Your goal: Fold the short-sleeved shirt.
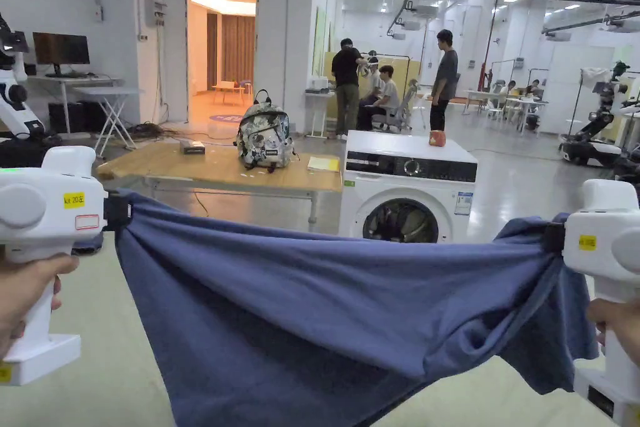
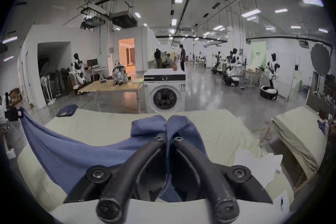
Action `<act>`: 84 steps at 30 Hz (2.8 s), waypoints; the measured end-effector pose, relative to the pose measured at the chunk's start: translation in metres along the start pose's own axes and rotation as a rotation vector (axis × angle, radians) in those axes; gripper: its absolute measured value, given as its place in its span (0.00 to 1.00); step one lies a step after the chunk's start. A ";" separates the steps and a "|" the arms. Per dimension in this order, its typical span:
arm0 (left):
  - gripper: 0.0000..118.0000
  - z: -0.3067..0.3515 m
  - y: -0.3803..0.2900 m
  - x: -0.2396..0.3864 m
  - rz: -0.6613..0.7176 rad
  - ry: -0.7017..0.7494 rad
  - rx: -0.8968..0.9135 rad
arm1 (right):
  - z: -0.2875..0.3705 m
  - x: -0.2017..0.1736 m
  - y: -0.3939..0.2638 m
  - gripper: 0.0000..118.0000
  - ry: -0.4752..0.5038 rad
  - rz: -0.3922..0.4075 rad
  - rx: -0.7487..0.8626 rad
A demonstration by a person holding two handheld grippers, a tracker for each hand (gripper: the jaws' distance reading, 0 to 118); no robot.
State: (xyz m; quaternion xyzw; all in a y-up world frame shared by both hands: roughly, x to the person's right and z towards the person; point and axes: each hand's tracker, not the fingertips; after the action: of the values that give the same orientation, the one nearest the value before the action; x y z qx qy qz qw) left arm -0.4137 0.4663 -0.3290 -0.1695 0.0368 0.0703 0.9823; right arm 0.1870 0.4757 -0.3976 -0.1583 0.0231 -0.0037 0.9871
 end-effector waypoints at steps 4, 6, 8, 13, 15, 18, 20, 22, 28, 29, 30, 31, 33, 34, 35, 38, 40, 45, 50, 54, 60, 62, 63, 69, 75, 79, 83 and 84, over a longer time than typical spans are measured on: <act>0.00 -0.016 0.026 0.000 -0.005 0.017 0.025 | -0.021 -0.009 0.022 0.01 -0.008 0.014 0.028; 0.00 -0.022 0.031 0.002 -0.008 0.021 0.030 | -0.031 -0.014 0.025 0.01 -0.009 0.017 0.036; 0.00 -0.029 0.028 0.004 -0.013 0.027 0.031 | -0.048 -0.013 0.021 0.01 -0.012 0.030 0.031; 0.00 -0.045 -0.021 0.006 -0.030 0.011 -0.035 | -0.077 -0.011 -0.031 0.01 -0.013 0.045 -0.055; 0.00 -0.051 -0.052 0.007 -0.042 0.010 -0.079 | -0.088 -0.007 -0.064 0.01 -0.010 0.042 -0.107; 0.00 -0.054 -0.107 0.003 -0.019 0.002 -0.144 | -0.094 0.000 -0.118 0.01 -0.032 0.065 -0.200; 0.00 -0.049 -0.145 0.002 -0.010 -0.016 -0.189 | -0.091 0.004 -0.155 0.01 -0.032 0.067 -0.249; 0.00 -0.040 -0.180 0.000 -0.007 -0.013 -0.212 | -0.084 0.013 -0.189 0.01 -0.032 0.056 -0.278; 0.00 0.018 -0.269 0.000 0.020 -0.030 -0.281 | -0.024 0.030 -0.270 0.01 -0.055 0.024 -0.323; 0.00 0.026 -0.282 -0.004 0.026 -0.035 -0.294 | -0.013 0.034 -0.280 0.01 -0.062 0.015 -0.330; 0.00 0.036 -0.294 -0.005 0.027 -0.036 -0.312 | -0.003 0.038 -0.289 0.01 -0.060 0.015 -0.330; 0.00 0.046 -0.305 -0.006 0.031 -0.032 -0.316 | 0.009 0.034 -0.298 0.01 -0.064 0.015 -0.330; 0.00 0.061 -0.325 -0.008 0.052 -0.041 -0.349 | 0.028 0.036 -0.311 0.01 -0.074 0.030 -0.330; 0.00 0.066 -0.333 -0.008 0.060 -0.038 -0.360 | 0.035 0.037 -0.317 0.01 -0.084 0.034 -0.334; 0.00 0.071 -0.341 -0.008 0.064 -0.037 -0.372 | 0.041 0.032 -0.323 0.01 -0.085 0.035 -0.333; 0.00 0.082 -0.361 -0.009 0.090 -0.042 -0.403 | 0.054 0.025 -0.337 0.01 -0.101 0.064 -0.352; 0.00 0.085 -0.371 -0.008 0.089 -0.047 -0.420 | 0.057 0.018 -0.345 0.01 -0.110 0.079 -0.359; 0.02 0.084 -0.377 -0.005 0.070 -0.042 -0.435 | 0.066 0.005 -0.348 0.25 -0.140 0.109 -0.355; 0.58 0.091 -0.349 0.008 0.073 -0.032 -0.345 | 0.093 -0.010 -0.323 0.66 -0.123 0.095 -0.205; 0.58 0.091 -0.323 0.038 -0.009 -0.043 -0.254 | 0.108 -0.032 -0.298 0.66 -0.074 0.092 -0.099; 0.10 0.093 -0.294 0.093 -0.113 -0.026 -0.059 | 0.124 -0.074 -0.271 0.18 -0.031 0.070 0.058; 0.05 0.092 -0.287 0.111 -0.155 0.043 -0.027 | 0.128 -0.089 -0.268 0.02 -0.044 0.072 0.088; 0.00 0.093 -0.285 0.118 -0.171 0.058 -0.017 | 0.127 -0.093 -0.266 0.00 -0.042 0.069 0.105; 0.00 0.086 -0.282 0.138 -0.161 0.066 0.011 | 0.124 -0.112 -0.261 0.00 -0.007 0.056 0.118; 0.00 0.035 -0.281 0.108 -0.052 0.023 -0.115 | 0.091 -0.103 -0.275 0.00 0.016 0.041 0.003; 0.00 -0.037 -0.263 0.077 -0.009 -0.030 -0.253 | 0.068 -0.089 -0.290 0.00 0.020 0.042 -0.074; 0.00 -0.118 -0.235 0.062 0.014 -0.120 -0.388 | 0.049 -0.073 -0.300 0.00 0.011 0.040 -0.120; 0.00 -0.138 -0.229 0.060 0.020 -0.133 -0.422 | 0.045 -0.070 -0.302 0.00 0.009 0.040 -0.130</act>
State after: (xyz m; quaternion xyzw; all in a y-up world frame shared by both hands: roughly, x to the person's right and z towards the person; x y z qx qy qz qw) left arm -0.3269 0.2134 -0.3896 -0.3662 -0.0421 0.0970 0.9245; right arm 0.1193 0.2038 -0.2577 -0.2218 0.0308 0.0169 0.9745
